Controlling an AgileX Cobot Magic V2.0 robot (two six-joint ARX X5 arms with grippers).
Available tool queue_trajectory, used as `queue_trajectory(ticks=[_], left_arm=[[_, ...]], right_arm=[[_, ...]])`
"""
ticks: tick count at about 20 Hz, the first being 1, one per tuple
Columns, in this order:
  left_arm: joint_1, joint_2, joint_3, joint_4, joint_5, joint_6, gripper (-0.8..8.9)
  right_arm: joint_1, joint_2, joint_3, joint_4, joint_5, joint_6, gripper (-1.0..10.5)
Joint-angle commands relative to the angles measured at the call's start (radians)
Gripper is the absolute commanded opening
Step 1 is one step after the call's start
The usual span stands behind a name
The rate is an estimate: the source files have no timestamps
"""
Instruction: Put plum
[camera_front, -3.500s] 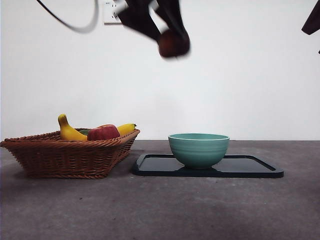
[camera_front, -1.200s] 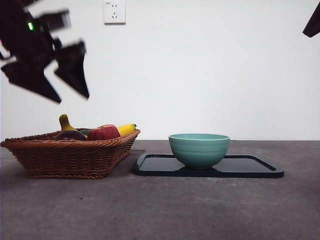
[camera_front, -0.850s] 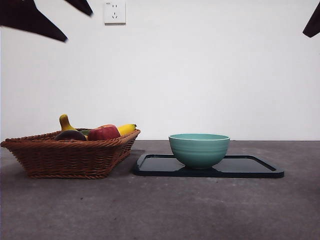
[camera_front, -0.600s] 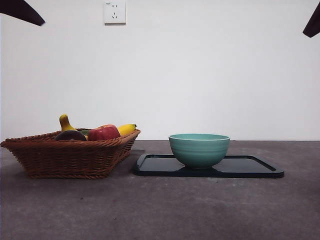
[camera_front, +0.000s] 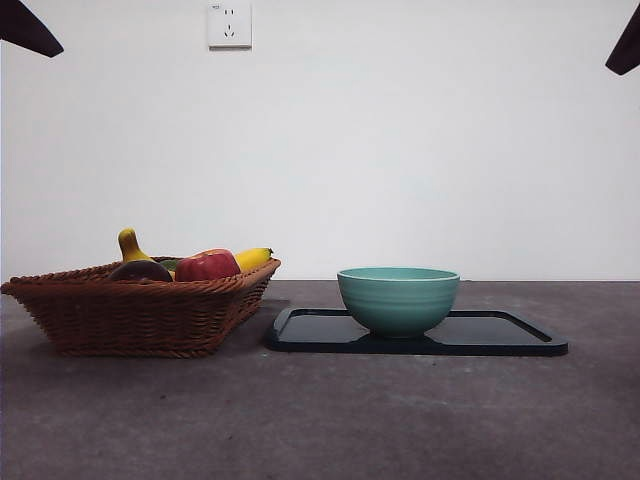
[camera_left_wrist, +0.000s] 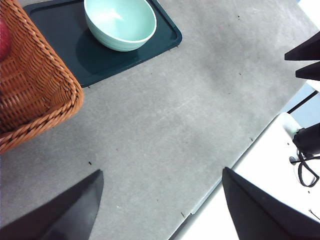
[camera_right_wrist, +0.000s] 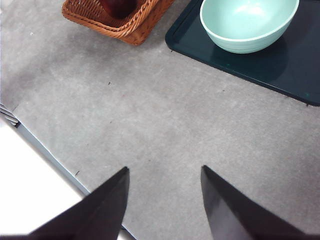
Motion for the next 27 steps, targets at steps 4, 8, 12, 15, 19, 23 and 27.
queue_trajectory(ticks=[4,8,12,15,19,23,27], left_arm=[[-0.006,0.007,0.01,0.01,0.006,0.011,3.73],[-0.006,0.007,0.01,0.011,0.006,0.011,3.73],[-0.006,0.007,0.01,0.011,0.006,0.011,3.73],[-0.006,0.007,0.01,0.011,0.006,0.012,3.73],[-0.006,0.007,0.01,0.01,0.006,0.015,3.73],[-0.006,0.007,0.01,0.01,0.005,0.015,3.73],[-0.006,0.007,0.01,0.01,0.006,0.015,3.73]], right_arm=[[0.004,0.008,0.008,0.055,0.019,0.113,2.3],[-0.01,0.1,0.064,0.129,0.124,0.179,2.7],[-0.05,0.318,0.204,0.145,0.149,0.156,2.9],[-0.079,0.499,0.328,0.146,0.163,0.117,2.9],[-0.104,0.716,0.474,0.146,0.173,0.083,2.9],[-0.107,0.881,0.557,0.18,0.192,0.063,2.9],[-0.107,1.004,0.568,0.255,0.192,0.064,2.9]])
